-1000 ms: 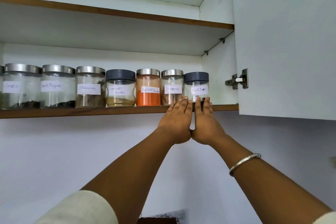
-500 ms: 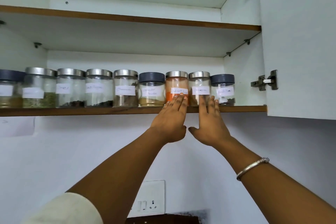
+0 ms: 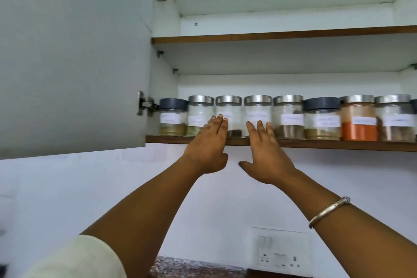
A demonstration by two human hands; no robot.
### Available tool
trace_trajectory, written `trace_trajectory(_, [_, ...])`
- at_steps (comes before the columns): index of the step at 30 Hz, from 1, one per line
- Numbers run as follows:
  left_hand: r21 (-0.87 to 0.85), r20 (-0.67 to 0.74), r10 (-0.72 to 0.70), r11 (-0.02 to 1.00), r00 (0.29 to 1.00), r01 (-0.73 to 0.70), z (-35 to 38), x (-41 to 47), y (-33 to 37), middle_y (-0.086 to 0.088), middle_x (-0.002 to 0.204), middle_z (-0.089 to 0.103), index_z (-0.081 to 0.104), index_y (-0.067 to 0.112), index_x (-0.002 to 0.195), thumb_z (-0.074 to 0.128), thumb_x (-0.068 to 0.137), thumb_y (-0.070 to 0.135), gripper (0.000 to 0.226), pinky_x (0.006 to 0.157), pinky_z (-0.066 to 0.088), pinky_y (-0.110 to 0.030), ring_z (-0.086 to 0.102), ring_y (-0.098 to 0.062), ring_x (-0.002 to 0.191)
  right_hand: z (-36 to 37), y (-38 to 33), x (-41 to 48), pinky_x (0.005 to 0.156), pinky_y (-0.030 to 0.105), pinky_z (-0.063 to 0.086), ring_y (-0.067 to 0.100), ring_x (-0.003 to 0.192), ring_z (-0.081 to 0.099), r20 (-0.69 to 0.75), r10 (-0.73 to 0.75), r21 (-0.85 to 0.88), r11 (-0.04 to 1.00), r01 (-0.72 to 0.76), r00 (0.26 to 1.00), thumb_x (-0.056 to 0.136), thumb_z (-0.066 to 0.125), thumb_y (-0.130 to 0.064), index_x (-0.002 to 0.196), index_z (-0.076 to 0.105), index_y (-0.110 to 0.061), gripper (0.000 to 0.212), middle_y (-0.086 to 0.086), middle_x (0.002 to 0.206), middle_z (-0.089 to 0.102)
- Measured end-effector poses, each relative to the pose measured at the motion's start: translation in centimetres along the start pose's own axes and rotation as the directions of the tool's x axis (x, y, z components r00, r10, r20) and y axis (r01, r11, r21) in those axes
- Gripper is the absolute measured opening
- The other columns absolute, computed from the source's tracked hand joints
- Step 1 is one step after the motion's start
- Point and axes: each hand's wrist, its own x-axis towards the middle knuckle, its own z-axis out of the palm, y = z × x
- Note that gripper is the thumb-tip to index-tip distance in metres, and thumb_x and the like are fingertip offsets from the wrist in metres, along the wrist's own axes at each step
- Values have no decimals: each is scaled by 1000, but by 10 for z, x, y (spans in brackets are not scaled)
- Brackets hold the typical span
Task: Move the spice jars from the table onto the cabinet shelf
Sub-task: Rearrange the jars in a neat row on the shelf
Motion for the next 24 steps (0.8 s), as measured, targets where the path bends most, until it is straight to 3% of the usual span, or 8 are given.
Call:
trace_trajectory(8, [-6,21,-63,998,998,63,-36,-24,-103,-10,158,-1,0,7,148,49,90,20,77,116,8,-33,-2,-22,146,29,-101,38,116,38,11,26,145,-4,-50,-14,62,998,17,999,86,61,-37,149,5,-16,87,9,158,3])
trace_trajectory(11, [-59,15,-72,996,997,73,-49,-14,-120,-11,158,1,3,6,148,43,92,18,70,116,9,-33,1,-23,146,25,-111,52,114,37,18,26,144,11,-105,-3,39,999,8,994,89,55,-27,148,15,-10,73,11,156,15])
trace_trajectory(15, [-103,-13,-105,989,994,103,-66,8,-127,-14,156,13,14,3,147,52,87,9,71,115,18,-35,11,-25,144,10,-114,77,105,35,31,29,134,30,-133,11,-2,1000,-12,991,89,54,-17,143,26,-6,61,13,148,29])
trace_trajectory(16, [-108,-38,-115,988,993,110,-70,16,-128,-16,152,24,26,2,142,52,85,4,62,111,26,-35,22,-28,141,6,-114,84,104,36,33,30,133,33,-134,13,-9,1000,-15,991,89,54,-16,142,28,-6,60,12,147,29])
trace_trajectory(18, [-103,-106,-119,989,987,108,-80,31,-130,-18,128,46,47,1,114,52,85,3,30,87,42,-36,46,-33,117,0,-114,99,101,36,36,31,131,36,-145,-1,-38,999,-5,989,87,55,-12,141,30,-6,60,12,147,31])
trace_trajectory(20, [-38,-121,-110,994,987,106,-88,45,-131,-16,106,52,48,2,97,57,87,11,16,67,40,-32,50,-29,92,-6,-115,113,101,38,36,32,130,37,-146,-27,-95,995,13,989,84,53,-5,142,29,-6,63,13,145,33])
trace_trajectory(21, [-2,-106,-110,994,988,110,-90,53,-132,-15,103,53,50,1,97,59,87,12,18,64,39,-31,50,-28,89,-9,-115,121,101,38,36,33,128,38,-143,-35,-124,992,17,989,82,52,-3,142,30,-6,64,14,144,35])
trace_trajectory(24, [36,-53,-164,985,985,166,-87,73,-138,-17,122,56,54,1,120,57,87,8,34,84,47,-36,55,-32,107,-13,-117,140,98,39,38,35,123,42,-97,-40,-162,986,23,994,83,47,-2,136,38,-5,54,17,138,41])
